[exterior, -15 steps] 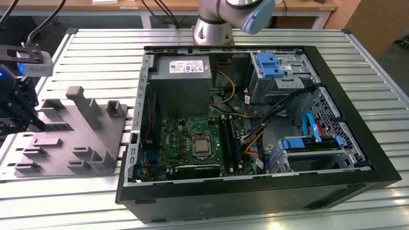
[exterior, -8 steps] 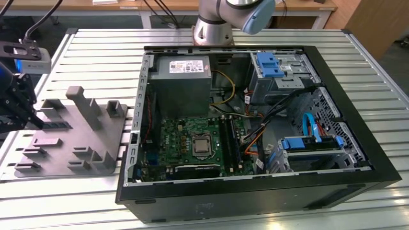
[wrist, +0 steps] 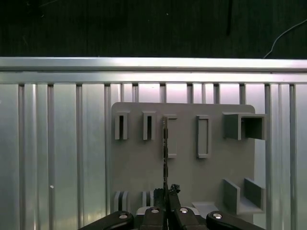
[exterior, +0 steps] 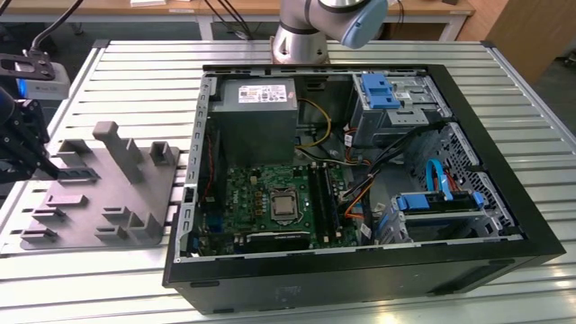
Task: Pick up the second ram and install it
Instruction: 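Pick up the second ram and move it above second insertion slot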
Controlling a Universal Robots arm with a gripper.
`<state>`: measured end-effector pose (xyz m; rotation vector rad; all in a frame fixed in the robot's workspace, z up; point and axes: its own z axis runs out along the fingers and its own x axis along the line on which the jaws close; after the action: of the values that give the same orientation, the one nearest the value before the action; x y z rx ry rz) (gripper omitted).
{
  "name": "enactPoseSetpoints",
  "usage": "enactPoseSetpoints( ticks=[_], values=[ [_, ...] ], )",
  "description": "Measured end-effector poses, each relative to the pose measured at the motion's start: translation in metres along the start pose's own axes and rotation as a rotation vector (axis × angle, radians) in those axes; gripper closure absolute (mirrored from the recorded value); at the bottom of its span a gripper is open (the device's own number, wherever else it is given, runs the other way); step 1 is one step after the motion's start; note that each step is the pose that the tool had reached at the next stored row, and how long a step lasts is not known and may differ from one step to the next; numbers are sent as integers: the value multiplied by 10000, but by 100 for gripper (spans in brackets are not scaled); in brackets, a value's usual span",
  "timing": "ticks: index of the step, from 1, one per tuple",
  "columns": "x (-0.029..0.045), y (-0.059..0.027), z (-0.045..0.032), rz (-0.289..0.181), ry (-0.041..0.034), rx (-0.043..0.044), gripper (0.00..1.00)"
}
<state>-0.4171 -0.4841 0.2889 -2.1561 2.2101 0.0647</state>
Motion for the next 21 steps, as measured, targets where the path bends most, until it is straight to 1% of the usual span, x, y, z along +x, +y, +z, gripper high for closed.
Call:
enactPoseSetpoints(
  ticks=[21],
  values=[
    [-9,-1,-132,2,-147,-4,86]
  ],
)
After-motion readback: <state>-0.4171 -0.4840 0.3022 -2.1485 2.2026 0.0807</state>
